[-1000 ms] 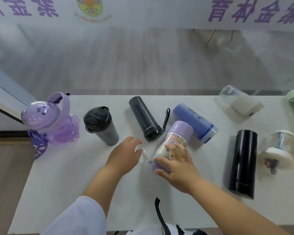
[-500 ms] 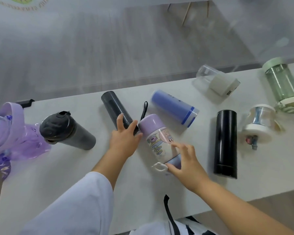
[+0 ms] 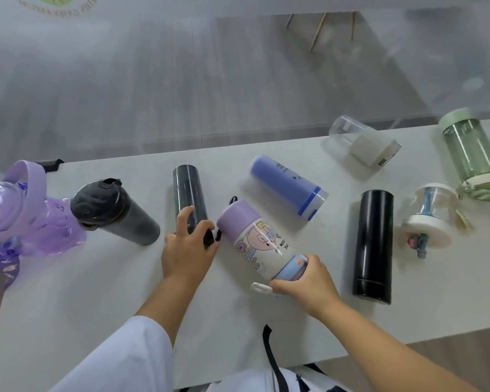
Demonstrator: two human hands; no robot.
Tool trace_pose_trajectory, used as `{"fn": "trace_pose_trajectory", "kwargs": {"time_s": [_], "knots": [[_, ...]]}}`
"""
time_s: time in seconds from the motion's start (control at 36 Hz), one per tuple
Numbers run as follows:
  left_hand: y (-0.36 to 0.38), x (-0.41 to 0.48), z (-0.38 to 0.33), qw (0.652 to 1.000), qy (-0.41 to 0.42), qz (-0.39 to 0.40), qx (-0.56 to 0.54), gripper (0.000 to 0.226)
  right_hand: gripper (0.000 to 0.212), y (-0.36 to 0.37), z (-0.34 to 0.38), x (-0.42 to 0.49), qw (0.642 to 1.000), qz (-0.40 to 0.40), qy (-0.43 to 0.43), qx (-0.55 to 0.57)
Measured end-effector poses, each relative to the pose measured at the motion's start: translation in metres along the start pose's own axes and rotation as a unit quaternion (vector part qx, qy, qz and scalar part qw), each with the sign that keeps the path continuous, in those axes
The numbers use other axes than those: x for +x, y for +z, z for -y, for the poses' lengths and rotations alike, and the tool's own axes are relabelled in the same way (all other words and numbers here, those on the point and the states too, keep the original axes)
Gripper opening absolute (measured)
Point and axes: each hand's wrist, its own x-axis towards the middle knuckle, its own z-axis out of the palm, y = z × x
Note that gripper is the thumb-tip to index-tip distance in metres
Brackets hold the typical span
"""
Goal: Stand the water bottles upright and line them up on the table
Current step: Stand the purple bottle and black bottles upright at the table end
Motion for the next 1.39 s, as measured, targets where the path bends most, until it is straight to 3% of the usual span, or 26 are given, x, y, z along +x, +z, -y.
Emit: {"fn": "trace_pose_trajectory", "kwargs": {"time_s": [0.28,0.53,0.86,1.25,1.39], "knots": [[-0.032,-0.011,-0.012,0.998,-0.012,-0.058,-0.026,0.051,0.075,-0.032,0.021,-0.004,0.997,-0.05,-0.049,-0.024],[-0.074,0.007,-0.03,0.996,-0.04,-0.075,-0.036,0.057,0.073,-0.062,0.068,-0.007,0.979,-0.081,-0.179,-0.062],[-0.114,0.054,-0.046,0.999,-0.044,-0.009,-0.018,0.068,0.063,-0.068,0.116,-0.005,0.915,-0.019,-0.285,-0.284],[-0.116,0.066,-0.041,0.999,-0.025,-0.007,-0.035,0.066,0.067,-0.062,0.142,-0.005,0.865,0.088,-0.333,-0.366],[-0.111,0.058,-0.039,0.995,-0.029,-0.049,-0.077,0.064,0.074,-0.06,0.136,-0.005,0.869,0.089,-0.346,-0.343]]}}
